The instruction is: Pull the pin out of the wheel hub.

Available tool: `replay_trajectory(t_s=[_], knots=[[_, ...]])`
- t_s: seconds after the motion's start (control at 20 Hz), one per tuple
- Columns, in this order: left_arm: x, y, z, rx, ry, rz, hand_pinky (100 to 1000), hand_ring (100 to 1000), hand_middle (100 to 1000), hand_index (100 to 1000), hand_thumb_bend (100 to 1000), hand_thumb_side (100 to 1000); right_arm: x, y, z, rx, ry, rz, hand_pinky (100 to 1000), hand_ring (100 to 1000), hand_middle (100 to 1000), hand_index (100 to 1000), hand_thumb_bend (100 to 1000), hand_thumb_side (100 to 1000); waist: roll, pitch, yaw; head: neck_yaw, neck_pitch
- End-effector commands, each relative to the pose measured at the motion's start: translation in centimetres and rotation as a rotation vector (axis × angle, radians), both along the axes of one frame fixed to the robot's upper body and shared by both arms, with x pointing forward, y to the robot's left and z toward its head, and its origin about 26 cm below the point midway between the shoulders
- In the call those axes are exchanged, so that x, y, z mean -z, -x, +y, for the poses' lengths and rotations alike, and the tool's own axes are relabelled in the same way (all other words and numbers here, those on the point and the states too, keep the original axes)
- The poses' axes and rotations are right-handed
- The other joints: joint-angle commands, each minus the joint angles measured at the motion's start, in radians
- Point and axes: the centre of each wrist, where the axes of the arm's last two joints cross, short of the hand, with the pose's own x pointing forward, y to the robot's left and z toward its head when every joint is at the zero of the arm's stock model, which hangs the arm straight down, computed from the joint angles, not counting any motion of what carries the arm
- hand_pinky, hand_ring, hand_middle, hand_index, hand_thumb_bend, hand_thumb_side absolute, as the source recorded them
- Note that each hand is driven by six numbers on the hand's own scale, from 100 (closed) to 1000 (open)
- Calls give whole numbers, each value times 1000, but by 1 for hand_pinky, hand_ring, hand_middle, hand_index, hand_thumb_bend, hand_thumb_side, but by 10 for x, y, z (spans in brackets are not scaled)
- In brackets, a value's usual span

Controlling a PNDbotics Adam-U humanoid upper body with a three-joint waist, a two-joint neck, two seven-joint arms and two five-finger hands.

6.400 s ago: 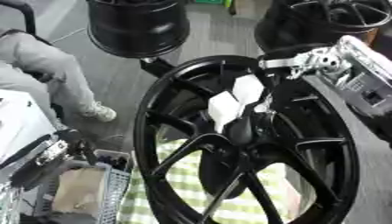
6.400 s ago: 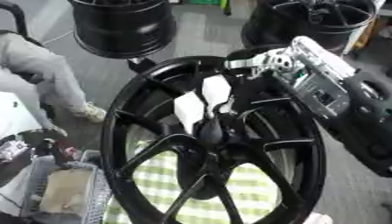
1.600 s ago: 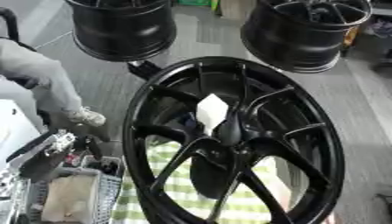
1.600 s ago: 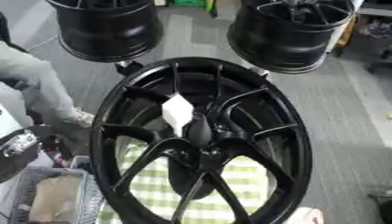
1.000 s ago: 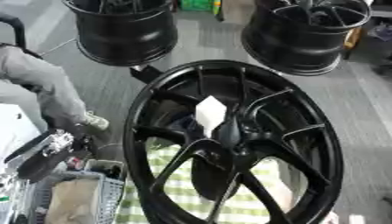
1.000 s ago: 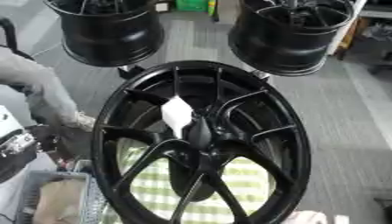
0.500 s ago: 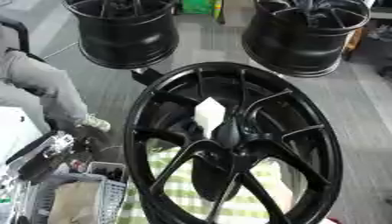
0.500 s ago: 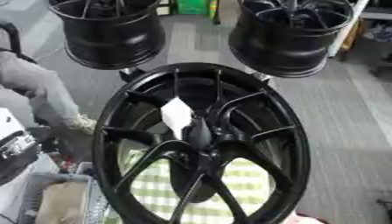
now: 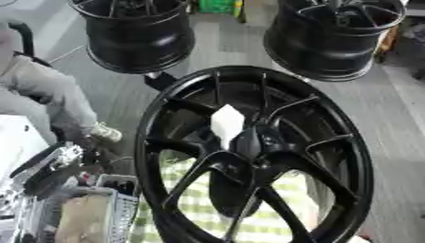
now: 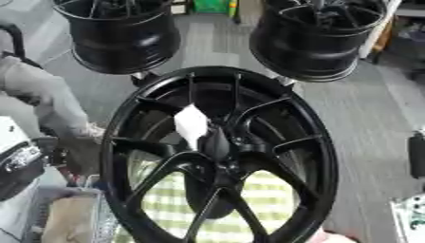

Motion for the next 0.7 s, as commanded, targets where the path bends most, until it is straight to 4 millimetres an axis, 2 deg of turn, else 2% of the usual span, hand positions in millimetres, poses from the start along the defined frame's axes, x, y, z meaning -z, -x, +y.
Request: replay_trajectory(t_s=[0.05, 0.7], knots=[[-6, -1, -1, 10, -6, -26, 610, 502, 653, 744, 100, 906, -4, -4, 7, -40, 7, -44, 460, 409, 682, 853, 100, 383, 1, -5, 0, -7, -3], [-6, -1, -1, 9, -5, -24, 609, 503, 653, 744, 100, 906, 4, -9, 11, -65, -3, -38, 463, 411, 684, 851, 100, 389, 2, -7, -2, -8, -3]])
